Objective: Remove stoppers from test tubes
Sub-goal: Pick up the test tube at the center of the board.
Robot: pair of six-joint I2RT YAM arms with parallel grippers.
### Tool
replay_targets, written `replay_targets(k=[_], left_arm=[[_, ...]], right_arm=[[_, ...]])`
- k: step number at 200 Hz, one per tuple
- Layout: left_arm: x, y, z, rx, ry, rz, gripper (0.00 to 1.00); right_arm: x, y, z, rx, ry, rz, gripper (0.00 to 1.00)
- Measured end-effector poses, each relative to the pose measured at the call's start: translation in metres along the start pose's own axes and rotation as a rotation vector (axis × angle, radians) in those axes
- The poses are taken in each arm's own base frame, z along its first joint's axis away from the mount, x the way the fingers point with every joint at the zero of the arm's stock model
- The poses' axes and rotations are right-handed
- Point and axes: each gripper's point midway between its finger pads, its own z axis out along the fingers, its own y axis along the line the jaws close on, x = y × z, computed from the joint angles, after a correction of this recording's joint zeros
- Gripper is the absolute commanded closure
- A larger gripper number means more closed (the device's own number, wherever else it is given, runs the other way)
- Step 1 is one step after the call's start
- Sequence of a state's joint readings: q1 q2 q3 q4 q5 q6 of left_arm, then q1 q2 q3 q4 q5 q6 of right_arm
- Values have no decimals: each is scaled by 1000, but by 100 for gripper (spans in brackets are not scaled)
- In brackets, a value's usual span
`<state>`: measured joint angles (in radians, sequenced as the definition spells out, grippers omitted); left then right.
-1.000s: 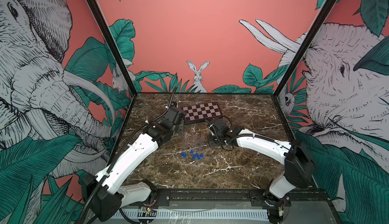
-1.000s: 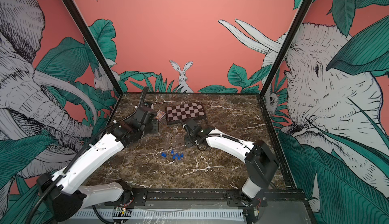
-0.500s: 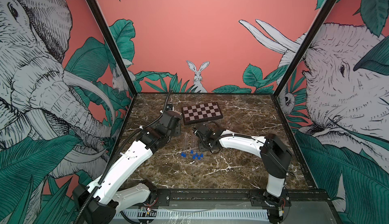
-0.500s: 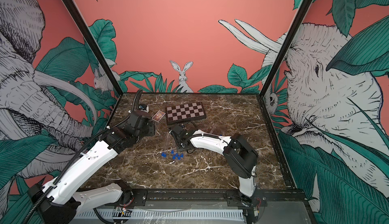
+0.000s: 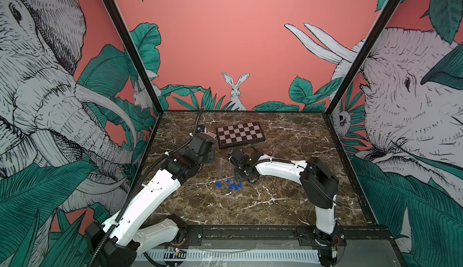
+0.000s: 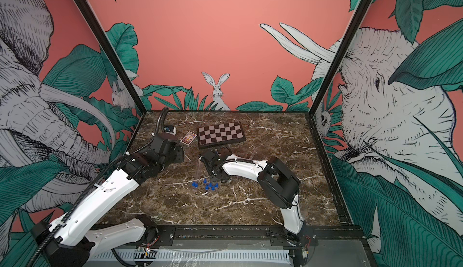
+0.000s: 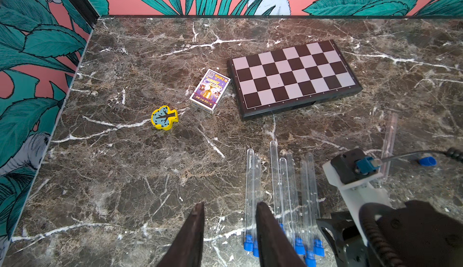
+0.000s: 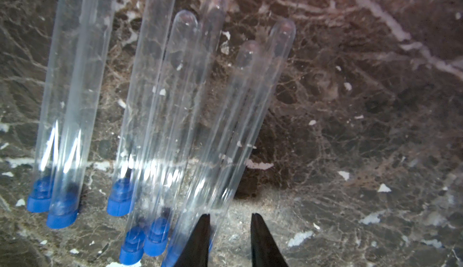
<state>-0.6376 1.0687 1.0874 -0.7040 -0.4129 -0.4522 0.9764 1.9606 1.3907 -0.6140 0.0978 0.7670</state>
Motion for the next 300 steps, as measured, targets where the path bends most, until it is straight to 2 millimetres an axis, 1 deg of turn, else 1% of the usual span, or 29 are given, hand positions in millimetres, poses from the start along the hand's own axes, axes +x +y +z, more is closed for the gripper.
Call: replay_targets(k=[83, 131, 161, 189, 217, 236, 257, 270, 283, 300], left_arm=[[2, 3, -3, 3, -7, -3, 63], [4, 3, -3, 2, -6, -2, 63], [4, 3, -3, 3, -7, -3, 62], [2, 3, -4, 6, -14, -6, 59], [0, 2, -5, 15, -23, -5, 57], [-2, 0, -6, 27, -31, -6, 56], [-5, -6, -6, 56, -42, -2, 54], [-8, -13, -6, 92, -52, 2, 52], [-10, -23, -5, 142, -63, 12, 51], [-10, -42, -1, 240, -78, 26, 49]], right_arm=[[3, -1, 9, 21, 19, 1, 72], [6, -7, 15, 58, 38, -5, 72], [8, -9, 15, 68, 45, -7, 76], [7, -11, 15, 69, 46, 0, 84], [6, -13, 15, 69, 37, -3, 85], [7, -20, 13, 76, 33, -3, 85], [3, -30, 3, 80, 14, -6, 86], [-3, -35, -10, 70, -16, -6, 86], [-14, -42, -30, 54, -63, -7, 85], [-30, -53, -60, 23, -147, 0, 85]])
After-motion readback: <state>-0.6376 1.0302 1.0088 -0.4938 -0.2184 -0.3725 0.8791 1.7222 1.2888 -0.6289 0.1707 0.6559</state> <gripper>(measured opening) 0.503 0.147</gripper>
